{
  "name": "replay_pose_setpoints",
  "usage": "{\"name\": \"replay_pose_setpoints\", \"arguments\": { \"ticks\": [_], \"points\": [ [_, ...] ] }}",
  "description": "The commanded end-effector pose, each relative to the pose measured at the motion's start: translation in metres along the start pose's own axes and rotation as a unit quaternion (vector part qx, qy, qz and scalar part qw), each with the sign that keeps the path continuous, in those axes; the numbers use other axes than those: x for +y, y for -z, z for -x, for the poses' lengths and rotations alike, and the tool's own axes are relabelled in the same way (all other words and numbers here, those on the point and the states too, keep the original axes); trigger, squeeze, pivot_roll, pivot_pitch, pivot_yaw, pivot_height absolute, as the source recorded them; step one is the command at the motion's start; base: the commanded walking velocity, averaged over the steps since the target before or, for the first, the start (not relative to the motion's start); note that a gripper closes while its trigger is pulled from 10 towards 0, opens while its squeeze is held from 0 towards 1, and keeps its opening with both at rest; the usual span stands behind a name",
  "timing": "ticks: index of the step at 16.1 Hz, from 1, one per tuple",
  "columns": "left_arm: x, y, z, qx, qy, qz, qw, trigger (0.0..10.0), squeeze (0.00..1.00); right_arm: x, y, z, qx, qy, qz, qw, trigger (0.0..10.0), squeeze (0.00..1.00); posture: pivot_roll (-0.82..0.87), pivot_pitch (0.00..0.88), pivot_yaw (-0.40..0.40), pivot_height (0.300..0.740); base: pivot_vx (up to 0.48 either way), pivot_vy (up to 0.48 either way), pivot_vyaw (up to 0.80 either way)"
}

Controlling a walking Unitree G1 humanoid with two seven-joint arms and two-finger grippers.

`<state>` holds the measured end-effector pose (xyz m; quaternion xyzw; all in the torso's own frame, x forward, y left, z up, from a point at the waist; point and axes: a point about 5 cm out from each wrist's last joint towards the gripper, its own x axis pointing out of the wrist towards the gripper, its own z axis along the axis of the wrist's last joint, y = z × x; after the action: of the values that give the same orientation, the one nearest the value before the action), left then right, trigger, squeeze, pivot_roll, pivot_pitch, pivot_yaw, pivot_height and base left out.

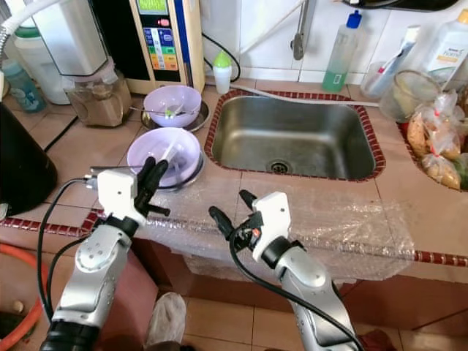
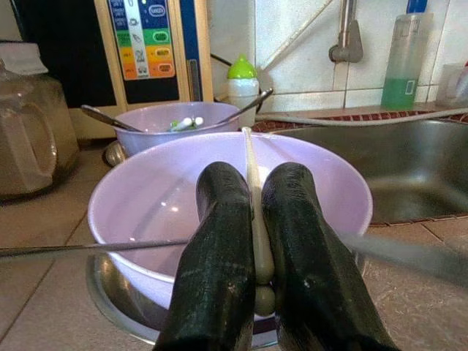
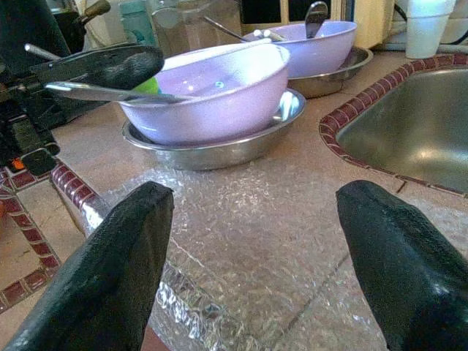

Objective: Kitchen organization

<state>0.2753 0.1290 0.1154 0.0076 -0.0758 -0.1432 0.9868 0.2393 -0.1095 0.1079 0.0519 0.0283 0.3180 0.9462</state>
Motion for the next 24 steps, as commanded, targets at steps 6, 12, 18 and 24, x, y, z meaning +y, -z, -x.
{"name": "replay_pose_setpoints", "arguments": {
  "ticks": [6,12,18,24],
  "points": [
    [-0.001,-0.015,-0.006,-0.021,0.016,-0.014,1.000,0.0,0.00,-0.004,-0.003,-0.004,-0.010,0.016,0.007,1.000,10.0,0.00,-0.08,0.000,0.053,0.740,0.000,0.000,0.00],
    [0.008,-0.035,-0.011,-0.051,-0.010,-0.035,0.998,8.7,0.00,-0.016,-0.010,-0.005,-0.034,0.072,0.023,0.997,10.0,0.00,-0.07,0.000,0.052,0.740,0.000,0.000,0.00],
    [0.005,-0.066,-0.022,-0.093,-0.005,-0.048,0.995,10.0,0.00,-0.042,-0.014,-0.004,-0.051,0.180,0.065,0.980,10.0,0.00,-0.07,0.000,0.059,0.740,0.000,-0.049,0.00],
    [-0.001,-0.075,-0.028,-0.104,0.006,-0.045,0.994,10.0,0.00,-0.047,-0.016,-0.007,-0.063,0.195,0.076,0.976,10.0,0.00,-0.07,0.000,0.068,0.740,0.000,-0.459,0.00]
  ]
}}
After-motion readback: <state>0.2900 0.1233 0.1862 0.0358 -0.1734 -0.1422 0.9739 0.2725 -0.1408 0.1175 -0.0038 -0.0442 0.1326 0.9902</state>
